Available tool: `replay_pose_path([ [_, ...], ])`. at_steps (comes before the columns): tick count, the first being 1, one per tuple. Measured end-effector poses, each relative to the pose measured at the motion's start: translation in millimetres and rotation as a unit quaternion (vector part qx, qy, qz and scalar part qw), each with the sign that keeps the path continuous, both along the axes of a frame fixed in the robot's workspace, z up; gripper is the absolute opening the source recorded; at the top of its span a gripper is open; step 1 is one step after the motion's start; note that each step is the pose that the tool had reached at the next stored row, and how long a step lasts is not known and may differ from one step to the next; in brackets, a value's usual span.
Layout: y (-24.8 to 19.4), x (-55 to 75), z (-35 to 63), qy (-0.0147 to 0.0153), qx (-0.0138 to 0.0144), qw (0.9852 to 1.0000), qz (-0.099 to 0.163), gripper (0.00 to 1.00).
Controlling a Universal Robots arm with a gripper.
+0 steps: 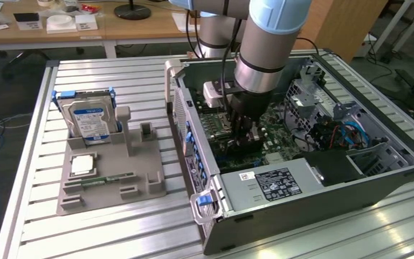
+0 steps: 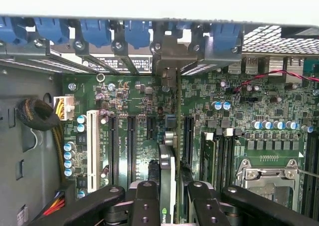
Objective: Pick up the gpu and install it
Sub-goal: 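Insert the gpu into the slot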
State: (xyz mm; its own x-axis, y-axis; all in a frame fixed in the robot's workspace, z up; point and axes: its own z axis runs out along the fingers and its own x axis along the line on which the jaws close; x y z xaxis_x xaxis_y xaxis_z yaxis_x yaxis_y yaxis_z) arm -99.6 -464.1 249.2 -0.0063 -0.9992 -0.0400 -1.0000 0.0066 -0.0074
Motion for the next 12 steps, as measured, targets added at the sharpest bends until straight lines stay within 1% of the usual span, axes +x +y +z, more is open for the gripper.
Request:
replay_pose_path([
  [11, 0.0, -0.1, -0.6, 0.0, 0.0001, 1.0, 0.0, 0.26],
  [12, 0.2, -0.4, -1.1, 0.0001, 0.0011, 1.0, 0.0, 0.27],
])
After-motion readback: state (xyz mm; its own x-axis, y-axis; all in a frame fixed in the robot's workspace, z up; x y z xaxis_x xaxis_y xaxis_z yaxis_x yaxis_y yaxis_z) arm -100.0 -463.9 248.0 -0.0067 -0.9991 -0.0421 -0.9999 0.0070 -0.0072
